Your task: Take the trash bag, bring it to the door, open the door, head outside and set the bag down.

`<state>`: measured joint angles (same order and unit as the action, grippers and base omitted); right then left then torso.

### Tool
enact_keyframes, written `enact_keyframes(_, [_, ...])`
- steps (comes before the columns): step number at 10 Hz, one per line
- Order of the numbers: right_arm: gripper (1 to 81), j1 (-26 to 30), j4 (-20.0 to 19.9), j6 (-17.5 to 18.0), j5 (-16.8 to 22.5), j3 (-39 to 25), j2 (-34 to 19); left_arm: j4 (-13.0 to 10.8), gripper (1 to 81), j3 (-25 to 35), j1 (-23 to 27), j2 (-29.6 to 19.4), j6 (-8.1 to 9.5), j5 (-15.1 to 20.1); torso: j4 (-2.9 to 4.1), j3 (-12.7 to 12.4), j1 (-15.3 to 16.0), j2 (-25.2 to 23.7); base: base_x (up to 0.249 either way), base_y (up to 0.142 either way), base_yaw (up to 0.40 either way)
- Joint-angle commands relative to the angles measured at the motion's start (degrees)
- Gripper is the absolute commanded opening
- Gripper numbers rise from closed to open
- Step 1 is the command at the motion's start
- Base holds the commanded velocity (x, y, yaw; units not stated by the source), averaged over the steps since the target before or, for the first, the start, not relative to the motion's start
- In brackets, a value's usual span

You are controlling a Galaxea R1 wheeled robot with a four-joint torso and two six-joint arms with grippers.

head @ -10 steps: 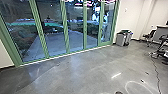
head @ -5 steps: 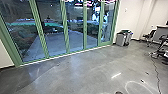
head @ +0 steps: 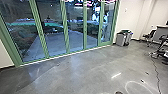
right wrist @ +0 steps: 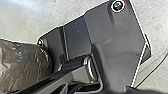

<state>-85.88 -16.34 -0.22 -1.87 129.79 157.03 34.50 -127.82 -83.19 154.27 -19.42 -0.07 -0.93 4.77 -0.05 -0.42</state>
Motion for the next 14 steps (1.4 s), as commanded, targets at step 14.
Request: enact_keyframes(14, [81.1, 2.42, 0.69, -0.31, 3.71, -0.52, -0.9, -0.31, 1.0, 0.47, 2.63, -0.71, -0.18, 4.2, 0.0, -0.02, 0.08, -0.05, 0.087, -0.023, 0.0])
